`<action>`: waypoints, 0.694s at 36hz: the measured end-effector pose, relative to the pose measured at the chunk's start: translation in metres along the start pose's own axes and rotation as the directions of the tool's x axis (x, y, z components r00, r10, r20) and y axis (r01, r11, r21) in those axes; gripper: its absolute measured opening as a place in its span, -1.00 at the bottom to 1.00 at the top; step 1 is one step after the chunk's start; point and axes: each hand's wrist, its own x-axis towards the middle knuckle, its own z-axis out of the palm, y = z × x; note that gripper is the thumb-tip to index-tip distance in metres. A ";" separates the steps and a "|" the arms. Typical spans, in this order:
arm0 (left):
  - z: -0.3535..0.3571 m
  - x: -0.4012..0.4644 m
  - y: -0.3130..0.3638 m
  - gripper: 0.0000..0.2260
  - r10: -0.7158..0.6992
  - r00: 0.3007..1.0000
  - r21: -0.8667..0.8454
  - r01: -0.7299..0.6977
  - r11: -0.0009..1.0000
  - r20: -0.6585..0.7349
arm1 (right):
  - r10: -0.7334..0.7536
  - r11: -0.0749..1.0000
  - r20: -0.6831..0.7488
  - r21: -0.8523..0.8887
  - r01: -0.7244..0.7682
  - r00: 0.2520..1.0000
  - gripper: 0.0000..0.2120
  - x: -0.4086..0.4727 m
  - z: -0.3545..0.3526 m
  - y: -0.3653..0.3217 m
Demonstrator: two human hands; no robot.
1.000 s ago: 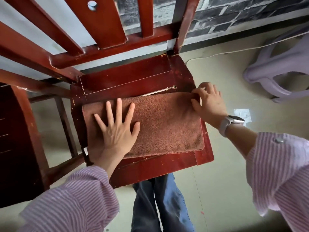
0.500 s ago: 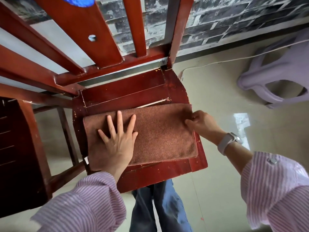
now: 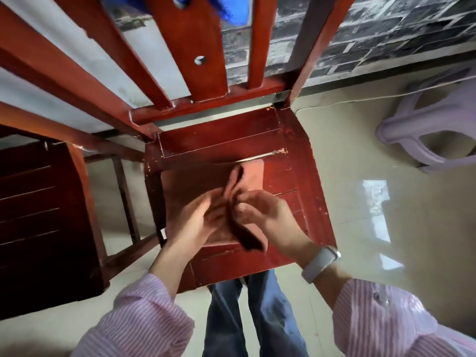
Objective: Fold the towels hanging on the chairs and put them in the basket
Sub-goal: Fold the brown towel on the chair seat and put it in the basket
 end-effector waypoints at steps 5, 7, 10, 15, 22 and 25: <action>-0.030 0.007 -0.006 -0.70 0.016 0.984 0.224 0.025 0.974 -0.178 | -0.021 0.995 -0.177 -0.104 0.002 0.984 -0.81 0.006 0.021 0.014; -0.035 0.010 -0.009 -0.73 0.140 0.975 0.495 -0.038 0.868 -0.170 | -0.037 0.982 -0.276 -0.190 -0.017 0.961 -0.80 0.007 0.019 0.026; -0.021 0.012 -0.013 -0.56 0.340 0.929 0.800 -0.092 0.593 -0.145 | -0.024 0.946 -0.323 -0.315 -0.084 0.946 -0.75 0.003 0.014 0.039; -0.006 0.012 -0.019 -0.69 0.545 0.830 0.908 -0.132 0.398 -0.119 | -0.082 0.882 -0.271 -0.467 -0.056 0.959 -0.62 -0.002 0.013 0.048; -0.031 -0.003 -0.008 -0.73 0.579 0.805 0.705 -0.335 0.625 -0.131 | -0.246 0.740 -0.094 -0.661 0.124 0.965 -0.51 -0.002 0.035 0.042; -0.053 -0.002 -0.005 -0.75 0.536 0.824 0.624 -0.323 0.711 -0.183 | -0.216 0.632 0.036 -0.757 0.168 0.976 -0.45 0.003 0.050 0.041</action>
